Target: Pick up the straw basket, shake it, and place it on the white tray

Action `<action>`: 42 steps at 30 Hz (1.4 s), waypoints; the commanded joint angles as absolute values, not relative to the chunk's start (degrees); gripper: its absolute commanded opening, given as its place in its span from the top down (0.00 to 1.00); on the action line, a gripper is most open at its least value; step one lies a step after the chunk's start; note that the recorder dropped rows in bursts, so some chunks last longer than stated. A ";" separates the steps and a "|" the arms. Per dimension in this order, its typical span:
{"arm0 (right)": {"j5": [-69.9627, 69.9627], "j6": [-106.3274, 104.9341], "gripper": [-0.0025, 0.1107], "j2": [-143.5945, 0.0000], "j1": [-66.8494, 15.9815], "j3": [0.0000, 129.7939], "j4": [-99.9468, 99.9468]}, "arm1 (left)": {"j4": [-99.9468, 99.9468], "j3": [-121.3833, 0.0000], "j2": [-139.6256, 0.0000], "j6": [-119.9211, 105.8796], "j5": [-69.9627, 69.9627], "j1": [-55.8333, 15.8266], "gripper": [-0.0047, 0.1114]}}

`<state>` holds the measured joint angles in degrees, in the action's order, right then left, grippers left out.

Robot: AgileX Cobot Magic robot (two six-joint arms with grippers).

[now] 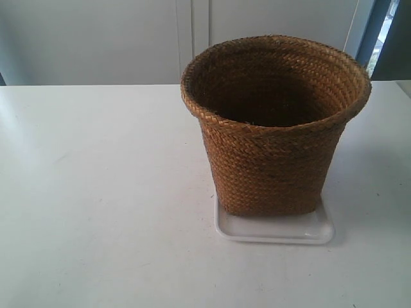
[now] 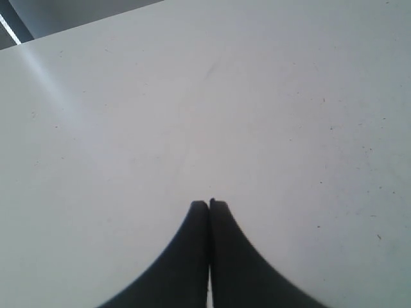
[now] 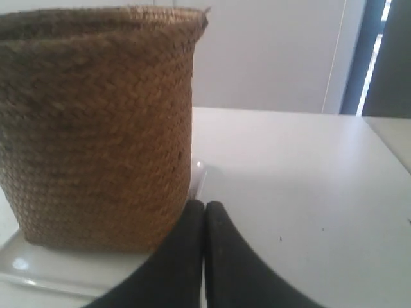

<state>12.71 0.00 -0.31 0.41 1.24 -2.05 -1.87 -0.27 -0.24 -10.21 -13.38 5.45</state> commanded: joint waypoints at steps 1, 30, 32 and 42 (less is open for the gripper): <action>13.41 0.00 0.98 0.00 0.65 0.00 -1.31 | -2.08 0.00 0.00 -10.24 -13.47 5.58 0.96; 14.05 0.00 0.98 0.00 0.65 0.00 -1.54 | -2.08 0.00 0.00 -10.34 -13.47 5.58 0.96; 14.05 0.00 0.98 0.00 0.65 0.00 -1.54 | -2.08 0.00 0.00 -10.34 -13.47 5.58 0.96; 14.05 0.00 0.98 0.00 0.65 0.00 -1.54 | -2.08 0.00 0.00 -10.34 -13.47 5.58 0.96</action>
